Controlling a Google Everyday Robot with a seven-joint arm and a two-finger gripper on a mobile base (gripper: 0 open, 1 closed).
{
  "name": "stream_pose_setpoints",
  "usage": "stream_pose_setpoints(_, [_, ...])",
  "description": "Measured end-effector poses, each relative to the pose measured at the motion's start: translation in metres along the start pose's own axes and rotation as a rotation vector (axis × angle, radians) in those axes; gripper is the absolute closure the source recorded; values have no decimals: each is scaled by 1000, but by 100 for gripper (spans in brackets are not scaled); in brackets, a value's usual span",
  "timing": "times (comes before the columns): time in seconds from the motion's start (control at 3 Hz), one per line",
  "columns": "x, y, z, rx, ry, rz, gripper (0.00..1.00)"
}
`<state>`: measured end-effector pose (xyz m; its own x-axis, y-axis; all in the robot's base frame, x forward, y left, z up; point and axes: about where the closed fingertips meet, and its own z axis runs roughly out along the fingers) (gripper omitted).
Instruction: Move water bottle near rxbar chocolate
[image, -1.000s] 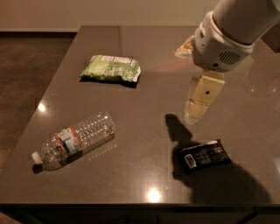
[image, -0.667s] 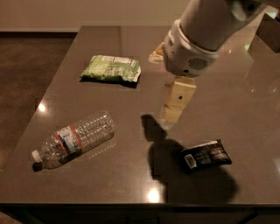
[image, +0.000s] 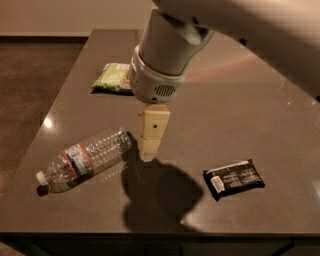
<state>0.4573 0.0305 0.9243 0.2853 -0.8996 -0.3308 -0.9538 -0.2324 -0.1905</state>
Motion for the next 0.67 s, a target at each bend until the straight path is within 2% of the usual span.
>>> stream_pose_setpoints(0.33, [-26, 1, 39, -59, 37, -64, 0])
stream_pose_setpoints(0.67, [-35, 5, 61, -99, 58, -85, 0])
